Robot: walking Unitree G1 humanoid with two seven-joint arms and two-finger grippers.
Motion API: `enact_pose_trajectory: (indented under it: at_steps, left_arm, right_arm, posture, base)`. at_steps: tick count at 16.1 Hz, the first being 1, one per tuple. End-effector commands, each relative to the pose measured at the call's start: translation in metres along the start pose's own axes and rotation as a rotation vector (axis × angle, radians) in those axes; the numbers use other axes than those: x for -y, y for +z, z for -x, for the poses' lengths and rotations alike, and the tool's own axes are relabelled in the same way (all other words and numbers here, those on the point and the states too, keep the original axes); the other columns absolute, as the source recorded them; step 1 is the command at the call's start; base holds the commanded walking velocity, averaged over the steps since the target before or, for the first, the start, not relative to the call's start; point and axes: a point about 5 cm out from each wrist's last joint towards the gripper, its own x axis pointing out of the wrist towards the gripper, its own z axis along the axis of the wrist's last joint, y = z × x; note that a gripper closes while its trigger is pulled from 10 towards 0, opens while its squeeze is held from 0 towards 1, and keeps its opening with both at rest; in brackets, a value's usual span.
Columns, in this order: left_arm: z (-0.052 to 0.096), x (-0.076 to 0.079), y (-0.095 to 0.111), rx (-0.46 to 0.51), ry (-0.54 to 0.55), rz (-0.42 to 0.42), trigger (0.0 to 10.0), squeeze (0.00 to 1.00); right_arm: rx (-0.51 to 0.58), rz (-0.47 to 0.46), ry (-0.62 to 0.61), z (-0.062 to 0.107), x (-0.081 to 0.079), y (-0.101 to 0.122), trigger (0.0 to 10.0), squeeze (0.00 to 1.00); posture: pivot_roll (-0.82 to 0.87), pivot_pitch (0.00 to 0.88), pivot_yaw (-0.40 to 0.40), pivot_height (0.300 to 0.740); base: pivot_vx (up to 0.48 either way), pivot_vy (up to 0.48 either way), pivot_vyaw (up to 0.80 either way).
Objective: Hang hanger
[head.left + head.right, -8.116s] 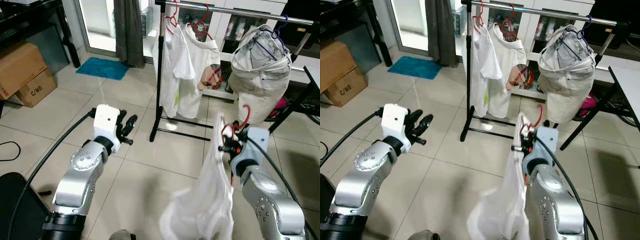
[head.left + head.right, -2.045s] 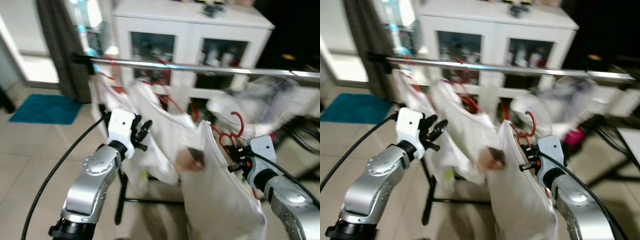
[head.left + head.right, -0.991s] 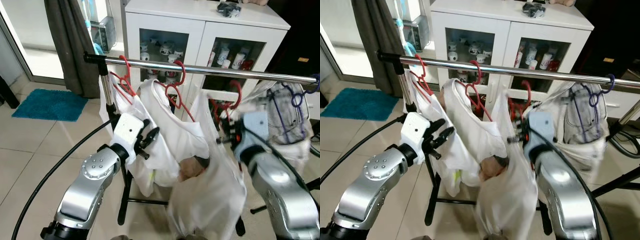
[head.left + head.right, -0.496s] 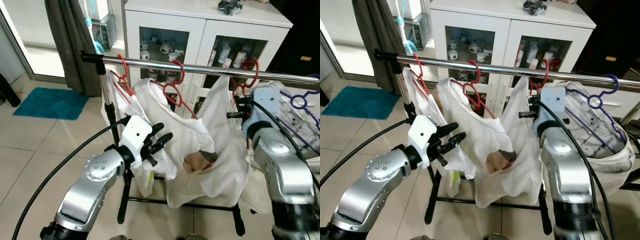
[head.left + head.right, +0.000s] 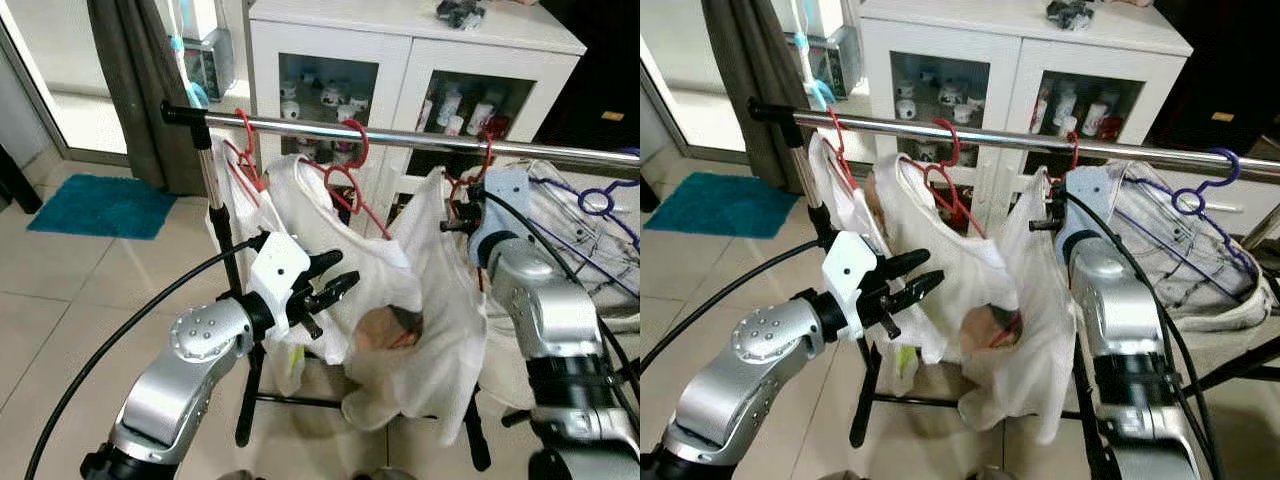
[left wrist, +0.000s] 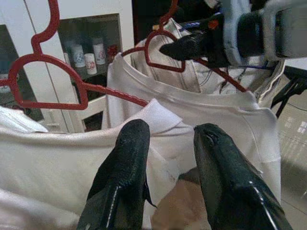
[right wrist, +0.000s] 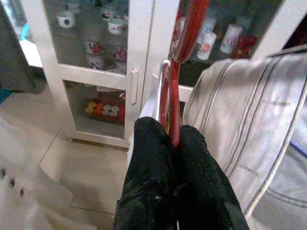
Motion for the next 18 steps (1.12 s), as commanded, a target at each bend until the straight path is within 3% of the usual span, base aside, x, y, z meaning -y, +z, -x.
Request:
enact_pose_trajectory:
  at_steps: [1,5,7,8,11,14,18]
  left_arm:
    - [-0.002,0.002,0.007,0.022,-0.023,-0.016,10.0,0.00]
    - [-0.001,0.001,0.007,0.021,-0.020,-0.017,10.0,0.00]
    - [-0.001,0.000,0.008,0.022,-0.011,-0.016,10.0,0.00]
    - [-0.001,-0.001,0.007,0.027,0.009,-0.006,10.0,0.00]
    - [-0.001,-0.015,0.007,0.069,0.159,0.048,10.0,0.00]
    - [0.004,-0.027,0.009,0.106,0.278,0.093,10.0,0.00]
    - [0.007,-0.027,0.005,0.073,0.312,0.096,10.0,0.00]
  right_arm:
    - [0.016,-0.025,-0.021,-0.004,0.005,0.007,10.0,0.00]
    - [-0.070,0.006,0.029,-0.009,-0.002,-0.006,10.0,0.00]
    - [-0.063,-0.017,0.054,-0.004,-0.004,-0.011,10.0,0.00]
    - [-0.020,-0.033,0.063,0.002,-0.003,-0.009,10.0,1.00]
    - [0.140,0.022,0.106,0.026,-0.001,0.005,10.0,1.00]
    - [0.227,-0.071,0.165,0.059,0.004,0.009,10.0,1.00]
    - [0.339,-0.132,0.250,0.095,0.001,0.018,10.0,0.98]
  posture:
    - [-0.02,0.012,-0.047,0.740]
    - [-0.02,0.013,-0.051,0.740]
    - [-0.02,0.015,-0.050,0.740]
    - [-0.03,0.017,-0.045,0.740]
    - [-0.04,0.026,-0.031,0.740]
    - [-0.04,0.034,-0.024,0.740]
    - [-0.05,0.040,-0.009,0.740]
  base:
    - [0.000,0.000,0.00]
    - [0.000,0.000,0.00]
    - [0.000,0.000,0.00]
    - [0.000,0.000,0.00]
    - [0.000,0.000,0.00]
    - [0.000,0.000,0.00]
    - [0.000,0.000,0.00]
